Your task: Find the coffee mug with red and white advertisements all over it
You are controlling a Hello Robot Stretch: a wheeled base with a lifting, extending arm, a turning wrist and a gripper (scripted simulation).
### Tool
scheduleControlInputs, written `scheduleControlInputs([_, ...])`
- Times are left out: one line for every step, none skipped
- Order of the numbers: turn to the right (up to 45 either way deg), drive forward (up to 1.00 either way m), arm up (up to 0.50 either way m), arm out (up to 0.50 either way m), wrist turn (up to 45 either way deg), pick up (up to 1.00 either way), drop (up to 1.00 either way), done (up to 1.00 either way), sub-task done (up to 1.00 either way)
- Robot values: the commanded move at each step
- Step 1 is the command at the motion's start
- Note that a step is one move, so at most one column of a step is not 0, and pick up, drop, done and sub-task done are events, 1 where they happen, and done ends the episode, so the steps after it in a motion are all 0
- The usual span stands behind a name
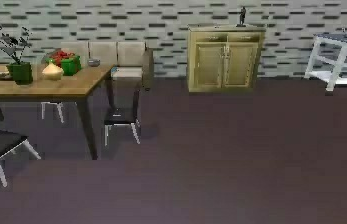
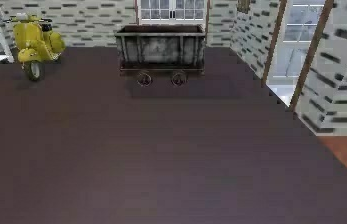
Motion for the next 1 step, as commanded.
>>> scheduleControlInputs([45.0, 0.0, 0.0, 0.0, 0.0, 0.0, 0.0, 0.0, 0.0])
